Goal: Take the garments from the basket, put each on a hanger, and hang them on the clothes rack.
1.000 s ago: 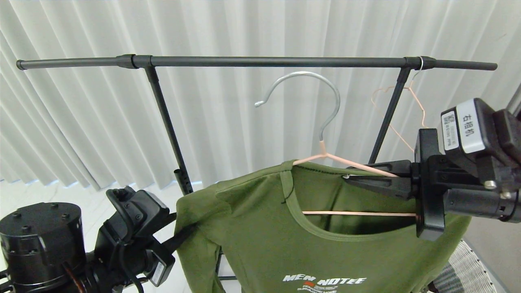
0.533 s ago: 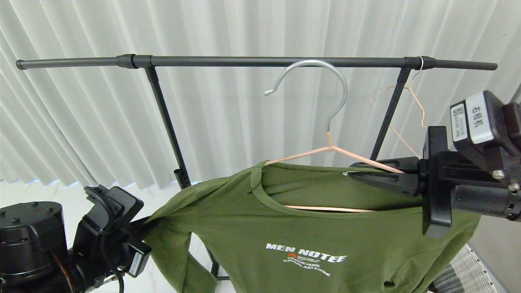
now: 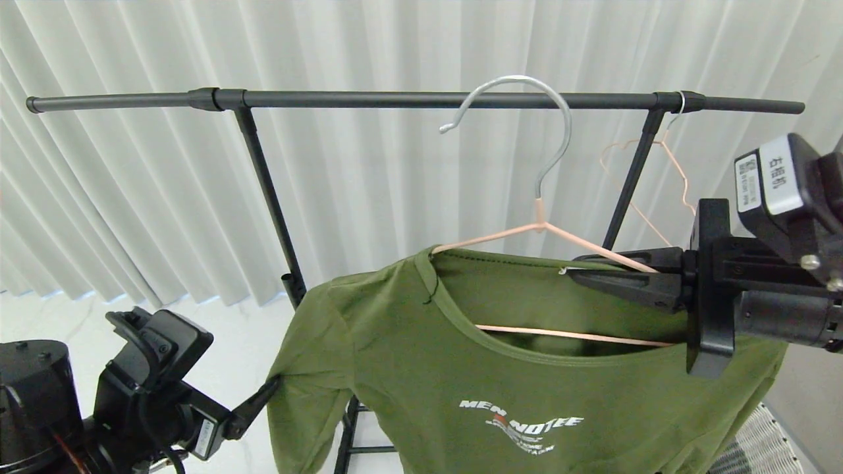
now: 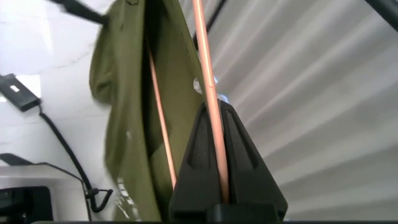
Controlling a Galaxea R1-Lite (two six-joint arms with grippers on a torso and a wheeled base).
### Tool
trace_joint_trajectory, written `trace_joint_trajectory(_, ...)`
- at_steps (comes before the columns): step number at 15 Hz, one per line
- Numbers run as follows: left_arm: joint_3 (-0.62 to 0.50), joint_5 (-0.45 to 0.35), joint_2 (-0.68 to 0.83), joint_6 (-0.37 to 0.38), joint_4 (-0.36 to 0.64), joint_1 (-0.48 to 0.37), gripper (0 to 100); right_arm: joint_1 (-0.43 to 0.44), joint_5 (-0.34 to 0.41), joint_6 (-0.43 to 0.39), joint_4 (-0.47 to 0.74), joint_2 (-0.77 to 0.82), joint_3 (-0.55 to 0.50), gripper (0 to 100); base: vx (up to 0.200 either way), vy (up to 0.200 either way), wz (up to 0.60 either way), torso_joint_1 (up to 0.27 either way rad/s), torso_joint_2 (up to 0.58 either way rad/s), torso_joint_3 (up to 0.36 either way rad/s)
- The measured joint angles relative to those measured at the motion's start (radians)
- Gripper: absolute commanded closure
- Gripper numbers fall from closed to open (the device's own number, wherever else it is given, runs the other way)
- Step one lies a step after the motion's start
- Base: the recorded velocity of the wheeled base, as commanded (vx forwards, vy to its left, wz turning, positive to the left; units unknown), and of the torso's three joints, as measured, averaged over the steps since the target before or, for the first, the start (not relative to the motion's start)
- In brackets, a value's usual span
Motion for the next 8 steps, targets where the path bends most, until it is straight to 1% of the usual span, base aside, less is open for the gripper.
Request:
trace_joint_trajectory(2, 0.02, -0.001, -0.03, -0.003, 0.0, -0.008, 0, 0.0, -0.089, 0.052, 0.0, -0.003, -0.001, 100, 0.0, 0.0, 0.0, 0.0, 0.0, 0.0)
trace_joint_trajectory(3, 0.02, 0.0, -0.041, -0.002, 0.0, -0.011, 0, 0.0, -0.158, 0.094, 0.001, -0.004, -0.001, 100, 0.0, 0.0, 0.0, 0.0, 0.0, 0.0)
trace_joint_trajectory(6, 0.009, 0.003, -0.058, 0.0, 0.0, -0.013, 0, 0.003, -0.299, 0.207, 0.0, 0.003, -0.009, 100, 0.0, 0.0, 0.0, 0.0, 0.0, 0.0)
trace_joint_trajectory(8, -0.019, 0.003, -0.063, 0.001, 0.0, -0.013, 0, 0.004, -0.411, 0.305, 0.001, 0.008, -0.016, 100, 0.0, 0.0, 0.0, 0.0, 0.0, 0.0)
